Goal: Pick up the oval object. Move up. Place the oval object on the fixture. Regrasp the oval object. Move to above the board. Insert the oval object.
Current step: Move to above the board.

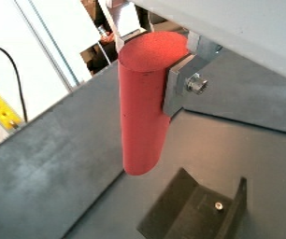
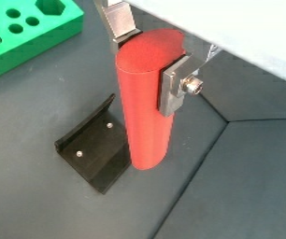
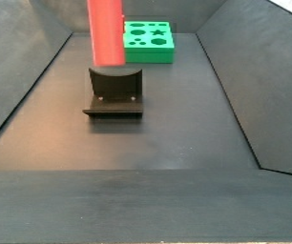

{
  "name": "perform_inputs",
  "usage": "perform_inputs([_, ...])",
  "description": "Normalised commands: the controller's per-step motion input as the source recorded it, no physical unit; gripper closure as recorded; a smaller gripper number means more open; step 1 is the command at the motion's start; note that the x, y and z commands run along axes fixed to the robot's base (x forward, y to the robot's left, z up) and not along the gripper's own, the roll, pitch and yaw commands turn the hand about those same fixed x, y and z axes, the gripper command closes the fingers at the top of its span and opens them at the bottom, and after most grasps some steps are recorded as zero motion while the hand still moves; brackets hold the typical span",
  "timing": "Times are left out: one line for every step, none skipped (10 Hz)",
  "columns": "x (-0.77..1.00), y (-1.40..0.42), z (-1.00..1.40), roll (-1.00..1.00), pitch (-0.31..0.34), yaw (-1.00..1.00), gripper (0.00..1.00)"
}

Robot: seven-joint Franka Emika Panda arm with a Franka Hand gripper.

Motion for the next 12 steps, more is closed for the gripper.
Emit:
perform_inputs([0.03,0.08,1.0,-0.09,0.12,0.03,1.0])
perform_inputs([0.03,0.05,0.92,-0.1,0.127,0.02,1.0])
perform_inputs([0.04,0.04,0.82,-0.1,0.126,0.02,1.0])
perform_inputs([0.03,0.02,0.61,-0.1,0.126,0.02,1.0])
perform_inputs([0.03,0.01,0.46,-0.1,0.124,0.02,1.0])
perform_inputs([0.02,0.0,0.26,-0.09,0.126,0.02,1.0])
perform_inputs([0.03,0.0,0.17,-0.09,0.127,0.02,1.0])
perform_inputs([-0.5,-1.0,-0.04,-0.24,0.047,1.0,1.0])
perform_inputs([-0.5,-1.0,-0.04,-0.24,0.042,1.0,1.0])
perform_inputs([-0.51,-1.0,-0.04,-0.23,0.015,1.0,1.0])
perform_inputs([-0.51,-1.0,-0.04,-0.23,0.005,1.0,1.0])
perform_inputs([-0.52,-1.0,-0.03,-0.23,-0.016,1.0,1.0])
